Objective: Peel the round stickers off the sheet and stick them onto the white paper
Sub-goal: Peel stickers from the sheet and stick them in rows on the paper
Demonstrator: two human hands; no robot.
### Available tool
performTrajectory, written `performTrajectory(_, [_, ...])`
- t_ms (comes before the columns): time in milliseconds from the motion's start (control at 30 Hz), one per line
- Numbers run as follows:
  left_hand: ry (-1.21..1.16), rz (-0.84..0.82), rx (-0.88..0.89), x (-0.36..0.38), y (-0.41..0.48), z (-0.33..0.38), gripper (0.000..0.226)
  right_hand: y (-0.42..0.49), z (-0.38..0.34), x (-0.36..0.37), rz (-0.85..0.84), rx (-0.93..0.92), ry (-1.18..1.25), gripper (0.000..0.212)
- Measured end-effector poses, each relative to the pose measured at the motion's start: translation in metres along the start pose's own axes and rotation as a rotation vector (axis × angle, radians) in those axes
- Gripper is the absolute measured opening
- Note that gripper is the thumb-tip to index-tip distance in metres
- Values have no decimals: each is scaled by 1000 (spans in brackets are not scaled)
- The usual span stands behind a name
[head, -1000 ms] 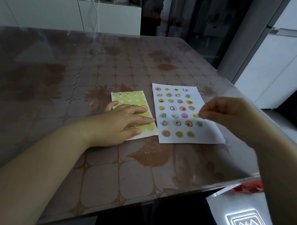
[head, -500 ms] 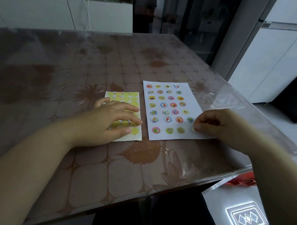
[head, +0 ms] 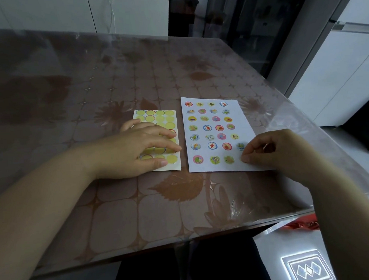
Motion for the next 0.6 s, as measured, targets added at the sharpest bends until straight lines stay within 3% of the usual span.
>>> performTrajectory(200, [-3, 15, 14, -2, 0, 4, 49, 11, 20, -2, -115, 180, -69, 45])
performTrajectory(300, [8, 15, 44, -2, -1, 9, 51, 15, 23, 0, -206, 194, -98, 42])
performTrajectory(433, [13, -11, 79, 4, -1, 18, 58, 14, 24, -3, -140, 189, -4, 28])
performTrajectory(600, [40, -41, 104, 9, 0, 23, 57, 16, 24, -2, -81, 161, -78, 28])
Point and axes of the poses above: each hand's wrist, its own y-axis towards the middle knuckle, its own x-axis out of the palm, z = x × y, the point moved 9 cm from there along y, towards the middle knuckle, and after that the axes turned 15 degrees about -x, right-handed, at the moved point
